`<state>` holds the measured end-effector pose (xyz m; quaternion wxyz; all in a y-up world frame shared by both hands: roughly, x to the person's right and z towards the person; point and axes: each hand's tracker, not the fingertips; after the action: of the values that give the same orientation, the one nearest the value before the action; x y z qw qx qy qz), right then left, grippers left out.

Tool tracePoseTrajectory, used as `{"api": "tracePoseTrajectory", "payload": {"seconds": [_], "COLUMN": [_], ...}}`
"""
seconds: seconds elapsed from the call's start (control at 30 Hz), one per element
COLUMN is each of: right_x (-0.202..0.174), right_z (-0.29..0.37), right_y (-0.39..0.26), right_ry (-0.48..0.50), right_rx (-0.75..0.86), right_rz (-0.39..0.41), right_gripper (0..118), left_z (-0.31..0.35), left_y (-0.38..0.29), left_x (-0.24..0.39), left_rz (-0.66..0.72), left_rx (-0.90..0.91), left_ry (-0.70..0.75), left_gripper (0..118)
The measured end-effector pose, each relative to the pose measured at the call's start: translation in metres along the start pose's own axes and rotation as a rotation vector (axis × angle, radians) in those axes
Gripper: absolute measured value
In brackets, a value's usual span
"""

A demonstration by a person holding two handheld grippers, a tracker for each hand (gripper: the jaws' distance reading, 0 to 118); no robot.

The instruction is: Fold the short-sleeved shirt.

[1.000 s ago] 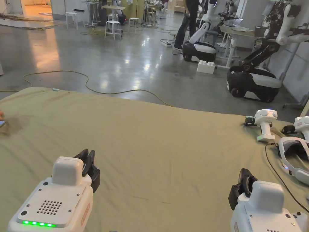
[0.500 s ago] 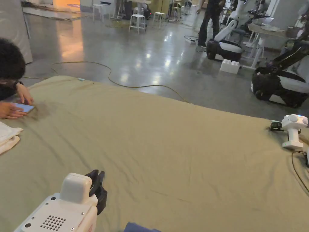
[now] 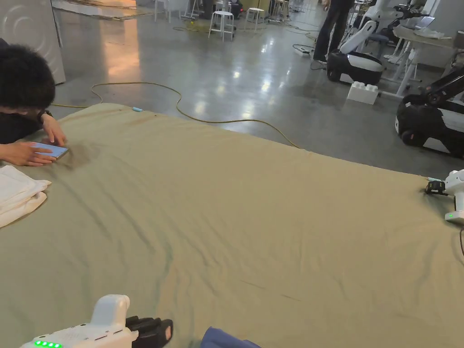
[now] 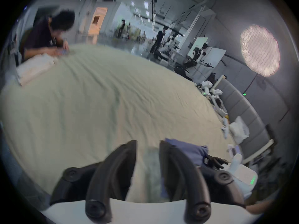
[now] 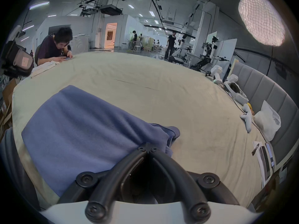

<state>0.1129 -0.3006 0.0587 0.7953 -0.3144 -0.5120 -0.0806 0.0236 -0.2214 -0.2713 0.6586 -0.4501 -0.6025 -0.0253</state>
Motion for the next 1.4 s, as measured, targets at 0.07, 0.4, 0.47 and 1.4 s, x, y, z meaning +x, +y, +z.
{"api": "tracePoseTrajectory", "payload": {"seconds": [0.07, 0.4, 0.47, 1.4], "right_x": [0.002, 0.013, 0.013, 0.017], "right_z": [-0.002, 0.001, 0.001, 0.004], "right_y": [0.003, 0.008, 0.008, 0.018], "right_ry": [0.006, 0.053, 0.054, 0.075], "right_rx": [-0.007, -0.034, -0.036, -0.016], "right_rz": [-0.003, -0.051, -0.051, -0.073], "right_gripper": [0, 0, 0, 0], "left_z": [-0.015, -0.088, -0.102, -0.103], "left_y": [0.004, 0.003, -0.004, -0.022], "left_x": [-0.010, -0.052, -0.054, -0.012], "left_rz": [0.061, 0.264, 0.274, 0.310], "left_rx": [-0.079, -0.402, -0.487, -0.389], "left_ry": [-0.085, -0.436, -0.456, -0.550], "left_gripper": [69, 70, 71, 22]}}
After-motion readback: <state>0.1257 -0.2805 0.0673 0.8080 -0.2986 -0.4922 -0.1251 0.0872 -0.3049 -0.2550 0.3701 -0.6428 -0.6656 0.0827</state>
